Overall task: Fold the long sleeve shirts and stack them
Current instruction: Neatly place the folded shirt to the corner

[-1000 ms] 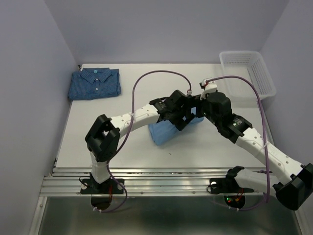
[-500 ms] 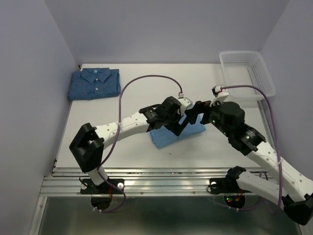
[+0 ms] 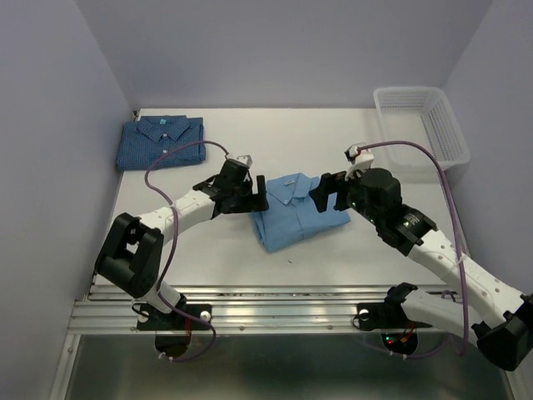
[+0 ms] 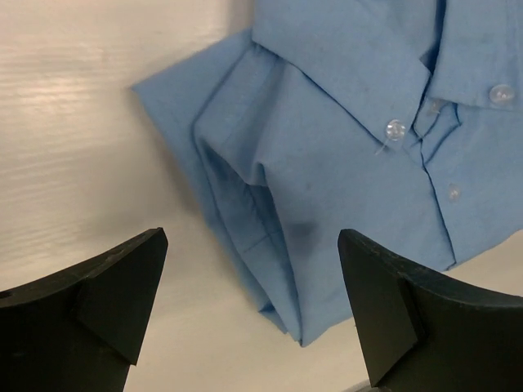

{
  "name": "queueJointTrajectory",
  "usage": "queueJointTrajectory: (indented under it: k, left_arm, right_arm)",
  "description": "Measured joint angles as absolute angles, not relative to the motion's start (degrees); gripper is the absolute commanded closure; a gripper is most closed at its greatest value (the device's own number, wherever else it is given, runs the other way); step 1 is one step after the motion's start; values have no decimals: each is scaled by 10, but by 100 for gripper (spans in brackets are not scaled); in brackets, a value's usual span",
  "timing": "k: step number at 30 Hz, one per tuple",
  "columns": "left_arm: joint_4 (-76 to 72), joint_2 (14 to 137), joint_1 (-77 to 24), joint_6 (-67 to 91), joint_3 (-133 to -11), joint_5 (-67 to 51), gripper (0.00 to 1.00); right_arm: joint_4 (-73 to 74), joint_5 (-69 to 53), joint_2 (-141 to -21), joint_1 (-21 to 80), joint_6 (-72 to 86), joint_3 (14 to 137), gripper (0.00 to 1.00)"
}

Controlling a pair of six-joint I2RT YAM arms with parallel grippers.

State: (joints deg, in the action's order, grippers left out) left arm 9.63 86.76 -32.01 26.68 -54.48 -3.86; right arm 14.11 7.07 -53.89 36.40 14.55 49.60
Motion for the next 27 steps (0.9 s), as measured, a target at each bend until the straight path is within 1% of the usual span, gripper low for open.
queueJointTrajectory:
  k: [9, 13, 19, 20, 21, 23, 24, 25, 26, 27]
  left_arm:
    - [30, 900, -332, 354, -499, -107, 1]
    - [6, 924, -329, 380, -483, -125, 1]
    - [-11, 927, -329, 399, -480, -121, 1]
    - [-15, 928, -329, 400, -480, -123, 6]
    - [-25, 933, -329, 400, -481, -127, 17]
    - [-43, 950, -329, 401, -487, -137, 25]
    - [-45, 968, -329, 396, -502, -140, 39]
    - [-47, 984, -330, 392, -519, -144, 49]
    - [-48, 1003, -331, 387, -537, -144, 63]
    - [-49, 1025, -333, 383, -554, -142, 96]
  right_arm:
    - [127, 77, -634, 364, 149, 495, 0]
    - [127, 72, -644, 364, 150, 495, 0]
    - [123, 67, -644, 364, 148, 495, 0]
    - [123, 67, -644, 364, 147, 495, 0]
    - [123, 66, -644, 364, 147, 495, 0]
    - [123, 66, -644, 364, 146, 495, 0]
    - [123, 66, -644, 364, 145, 495, 0]
    - [123, 66, -644, 364, 143, 494, 0]
    - [123, 66, -644, 364, 142, 494, 0]
    - [123, 67, -644, 364, 140, 494, 0]
